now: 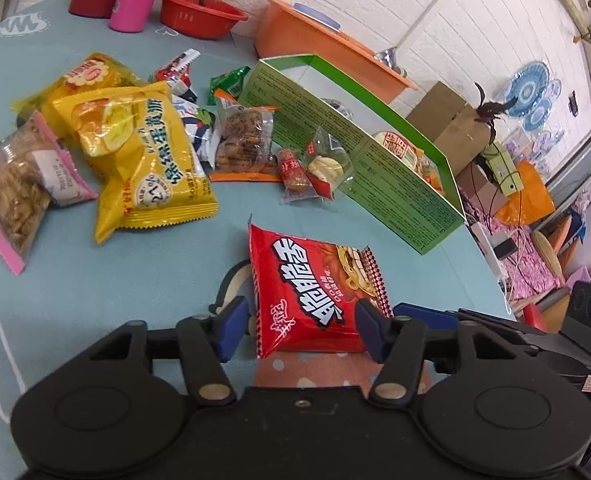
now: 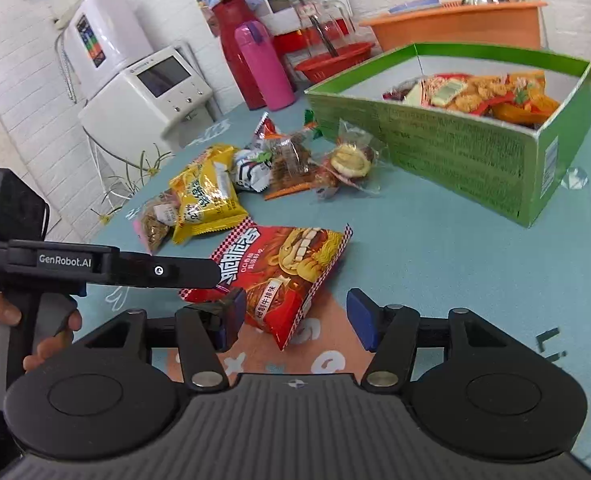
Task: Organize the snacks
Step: 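Grasp the red snack bag with the left gripper, then carry the red snack bag into the box and open the left gripper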
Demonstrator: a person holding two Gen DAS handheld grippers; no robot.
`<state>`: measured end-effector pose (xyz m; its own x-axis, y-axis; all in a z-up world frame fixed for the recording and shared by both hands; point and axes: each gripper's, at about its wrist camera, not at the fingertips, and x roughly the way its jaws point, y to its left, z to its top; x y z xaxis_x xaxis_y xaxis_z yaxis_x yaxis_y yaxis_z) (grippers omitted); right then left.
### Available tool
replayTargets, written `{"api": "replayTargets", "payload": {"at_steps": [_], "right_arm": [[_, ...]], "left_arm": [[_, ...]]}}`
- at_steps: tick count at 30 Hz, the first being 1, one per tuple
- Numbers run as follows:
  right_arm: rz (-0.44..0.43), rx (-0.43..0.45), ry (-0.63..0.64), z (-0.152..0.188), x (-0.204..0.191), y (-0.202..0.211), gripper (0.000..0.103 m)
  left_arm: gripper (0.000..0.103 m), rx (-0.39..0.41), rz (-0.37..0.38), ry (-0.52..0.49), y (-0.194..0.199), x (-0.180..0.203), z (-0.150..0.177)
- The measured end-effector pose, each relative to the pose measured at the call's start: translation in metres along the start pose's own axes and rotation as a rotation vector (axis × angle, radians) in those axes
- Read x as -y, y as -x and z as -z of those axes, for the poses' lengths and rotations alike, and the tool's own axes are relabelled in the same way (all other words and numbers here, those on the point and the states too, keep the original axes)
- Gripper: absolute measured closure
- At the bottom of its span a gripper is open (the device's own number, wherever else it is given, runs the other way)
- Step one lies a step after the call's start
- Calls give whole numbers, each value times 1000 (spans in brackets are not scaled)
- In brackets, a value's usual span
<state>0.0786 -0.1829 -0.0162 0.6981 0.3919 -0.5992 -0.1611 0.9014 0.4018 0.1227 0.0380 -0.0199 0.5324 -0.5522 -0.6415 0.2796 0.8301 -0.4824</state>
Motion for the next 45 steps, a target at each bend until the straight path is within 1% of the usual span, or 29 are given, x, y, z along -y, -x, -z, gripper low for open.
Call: {"api": "replayTargets", "payload": {"at_steps": [1,3,6,7,8,9,10,11,12,13,17,20,23,27,31,34,37,45], "right_arm": [[-2,-3,-18,0,1,-2,12],[-6,3,-38,0,2,-5,12],[-1,11,-49,-2,2,-8,13],[1,7,-48,-2,2,-10,16],[-9,14,-52,-2,2,-12,20],[-29,12,-60,-2,2,-15,37],[-57,13,-71,-1,3,-15,40],[-44,16,-58,-2,0,-14,41],[-28,23,-36,-3,-3,-12,48],[2,39,-8,-3,-7,-8,56],[31,100,60,-13,-13,9,57],[41,158,67,-26,-8,22,58],[52,217,67,-43,-2,33,60],[80,294,83,-66,3,42,61],[102,344,77,-89,16,39,61],[110,355,44,-105,30,30,61],[109,357,11,-116,44,19,61],[103,339,-28,-131,74,-16,62]], "left_arm": [[39,-7,-3,-6,-2,1,-1],[39,-14,-15,-10,-6,1,-2],[38,-13,-10,-7,-10,1,-3],[38,-10,-12,-11,-11,3,-3],[45,-8,-19,-19,-13,5,-3],[45,0,-22,-21,-14,8,-3],[47,3,-20,-18,-13,10,-3],[47,7,-19,-23,-12,14,-4],[48,13,-22,-32,-10,17,-5],[48,27,-21,-42,-8,21,-5],[48,76,12,-62,0,37,-17],[48,119,39,-78,2,50,-34],[48,161,65,-102,2,63,-52],[48,202,88,-124,-6,76,-79],[48,225,86,-139,-23,84,-105],[48,221,75,-157,-39,85,-123],[48,205,76,-137,-55,79,-137],[48,179,46,-104,-90,59,-159]]}}
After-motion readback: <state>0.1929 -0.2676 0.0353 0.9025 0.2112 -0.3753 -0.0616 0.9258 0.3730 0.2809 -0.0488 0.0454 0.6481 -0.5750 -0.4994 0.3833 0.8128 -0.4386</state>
